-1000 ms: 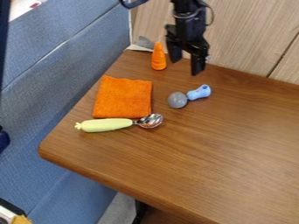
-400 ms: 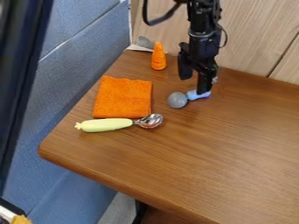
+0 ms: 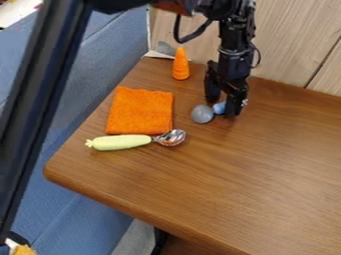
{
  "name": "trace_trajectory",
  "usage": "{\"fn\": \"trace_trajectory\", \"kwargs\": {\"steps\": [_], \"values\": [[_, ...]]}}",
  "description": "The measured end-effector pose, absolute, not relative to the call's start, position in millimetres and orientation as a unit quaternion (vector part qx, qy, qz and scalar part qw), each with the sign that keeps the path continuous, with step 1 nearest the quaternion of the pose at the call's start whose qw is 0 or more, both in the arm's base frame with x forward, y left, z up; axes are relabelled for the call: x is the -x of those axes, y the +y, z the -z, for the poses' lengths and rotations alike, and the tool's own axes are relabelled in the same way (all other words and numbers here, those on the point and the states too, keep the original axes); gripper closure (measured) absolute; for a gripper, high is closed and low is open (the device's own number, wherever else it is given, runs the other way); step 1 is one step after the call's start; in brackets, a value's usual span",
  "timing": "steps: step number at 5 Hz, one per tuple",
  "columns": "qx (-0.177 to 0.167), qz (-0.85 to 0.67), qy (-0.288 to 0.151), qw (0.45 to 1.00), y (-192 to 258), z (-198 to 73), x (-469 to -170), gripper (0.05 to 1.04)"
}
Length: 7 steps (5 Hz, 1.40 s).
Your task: Move the blue object to the upper right part of the table
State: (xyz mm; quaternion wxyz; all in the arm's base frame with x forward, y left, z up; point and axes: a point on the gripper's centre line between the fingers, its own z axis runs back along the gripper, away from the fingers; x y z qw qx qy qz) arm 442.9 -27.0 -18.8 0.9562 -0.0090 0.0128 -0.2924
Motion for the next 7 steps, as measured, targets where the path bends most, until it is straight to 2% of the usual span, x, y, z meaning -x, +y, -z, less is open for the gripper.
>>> {"fn": "trace_trajectory", "kwargs": {"steps": [2,4,5,6,7], "values": [[-0.002,0.291,0.013,0.957,-25.1,18.7,-446.2,0.672],[-0.024,0.292,0.02,0.956,-19.7,18.0,-440.5,0.705],[-0.022,0.281,0.016,0.959,-20.6,16.4,-440.4,0.706],[-0.033,0.21,-0.009,0.977,-19.5,3.0,-447.0,0.706],[-0.02,0.152,-0.013,0.988,-29.5,-12.5,-451.5,0.706]]}}
